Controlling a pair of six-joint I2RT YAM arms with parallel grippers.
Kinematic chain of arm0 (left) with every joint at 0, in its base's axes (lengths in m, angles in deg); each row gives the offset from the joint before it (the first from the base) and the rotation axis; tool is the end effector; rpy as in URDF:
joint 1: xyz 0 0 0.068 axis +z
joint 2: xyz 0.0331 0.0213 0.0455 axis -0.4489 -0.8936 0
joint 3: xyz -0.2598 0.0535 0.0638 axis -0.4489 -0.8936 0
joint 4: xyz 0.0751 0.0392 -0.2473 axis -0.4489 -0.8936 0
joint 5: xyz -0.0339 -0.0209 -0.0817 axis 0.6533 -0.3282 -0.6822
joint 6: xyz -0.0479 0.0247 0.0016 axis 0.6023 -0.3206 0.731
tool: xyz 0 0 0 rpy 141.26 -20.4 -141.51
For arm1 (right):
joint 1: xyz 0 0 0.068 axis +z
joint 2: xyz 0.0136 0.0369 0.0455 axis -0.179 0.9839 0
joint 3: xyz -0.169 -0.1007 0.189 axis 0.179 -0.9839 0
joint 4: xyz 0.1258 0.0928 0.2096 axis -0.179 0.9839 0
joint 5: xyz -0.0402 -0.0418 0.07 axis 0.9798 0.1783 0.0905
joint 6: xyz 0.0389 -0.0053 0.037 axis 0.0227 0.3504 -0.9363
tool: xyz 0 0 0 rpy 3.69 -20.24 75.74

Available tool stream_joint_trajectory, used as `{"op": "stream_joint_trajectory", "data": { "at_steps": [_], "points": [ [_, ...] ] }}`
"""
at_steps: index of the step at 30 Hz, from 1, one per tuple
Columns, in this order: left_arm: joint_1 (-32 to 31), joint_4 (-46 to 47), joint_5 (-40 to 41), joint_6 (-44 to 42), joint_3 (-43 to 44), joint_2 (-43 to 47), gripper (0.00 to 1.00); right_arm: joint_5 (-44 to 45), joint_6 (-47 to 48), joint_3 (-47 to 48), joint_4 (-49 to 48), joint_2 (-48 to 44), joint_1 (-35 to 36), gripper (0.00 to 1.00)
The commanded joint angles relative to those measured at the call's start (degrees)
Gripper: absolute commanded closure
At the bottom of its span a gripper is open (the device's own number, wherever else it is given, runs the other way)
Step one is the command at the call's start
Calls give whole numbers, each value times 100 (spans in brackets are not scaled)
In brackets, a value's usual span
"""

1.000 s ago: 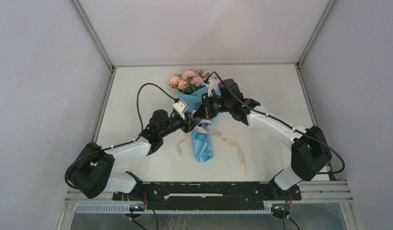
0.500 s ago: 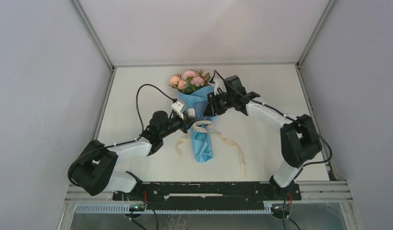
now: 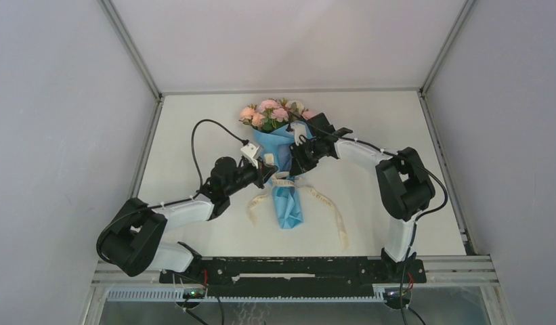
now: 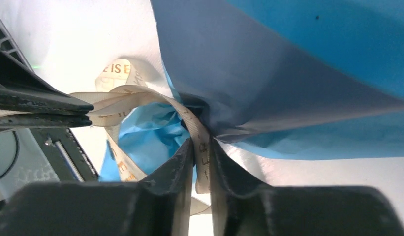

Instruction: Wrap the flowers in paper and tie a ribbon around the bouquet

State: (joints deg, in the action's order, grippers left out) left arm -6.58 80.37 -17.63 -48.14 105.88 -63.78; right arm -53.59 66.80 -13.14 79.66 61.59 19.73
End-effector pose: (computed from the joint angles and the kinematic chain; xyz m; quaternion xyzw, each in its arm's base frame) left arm 0.2225 -0.1582 0.2014 0.2434 0.7269 -0.3376 0.5462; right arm 0.3285 0.2126 0.1963 -0.3258 0.8668 0.3331 0.1779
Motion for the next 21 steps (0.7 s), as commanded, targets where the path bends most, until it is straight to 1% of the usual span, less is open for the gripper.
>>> {"op": "stream_joint_trajectory", "data": {
  "at_steps": [1,2,3,4,9,13,15,16,18,21],
  "points": [
    [66,269,54,81,-10,12,100,-133,183,252,78,-53,2,87],
    [66,269,69,83,-1,9,100,-146,168,253,88,-128,-10,94],
    [68,266,88,90,4,-6,100,-155,138,256,80,-221,-13,98],
    [73,266,103,106,6,-16,100,-163,113,252,65,-331,-19,99],
    [66,346,101,188,-38,-143,100,-260,-133,-17,-247,-921,-8,98],
    [61,362,128,176,-39,-208,100,-355,-384,-389,-524,-1229,71,92],
    [64,403,78,167,-27,-246,100,-329,-409,-540,-632,-1260,91,87],
    [49,433,37,163,-26,-261,100,-325,-450,-555,-644,-1222,97,86],
    [25,461,55,151,-11,-296,100,-463,-499,-552,-693,-1152,88,91],
    [25,453,302,188,-4,-334,100,-803,-434,-572,-676,-1251,133,100]
  ]
}}
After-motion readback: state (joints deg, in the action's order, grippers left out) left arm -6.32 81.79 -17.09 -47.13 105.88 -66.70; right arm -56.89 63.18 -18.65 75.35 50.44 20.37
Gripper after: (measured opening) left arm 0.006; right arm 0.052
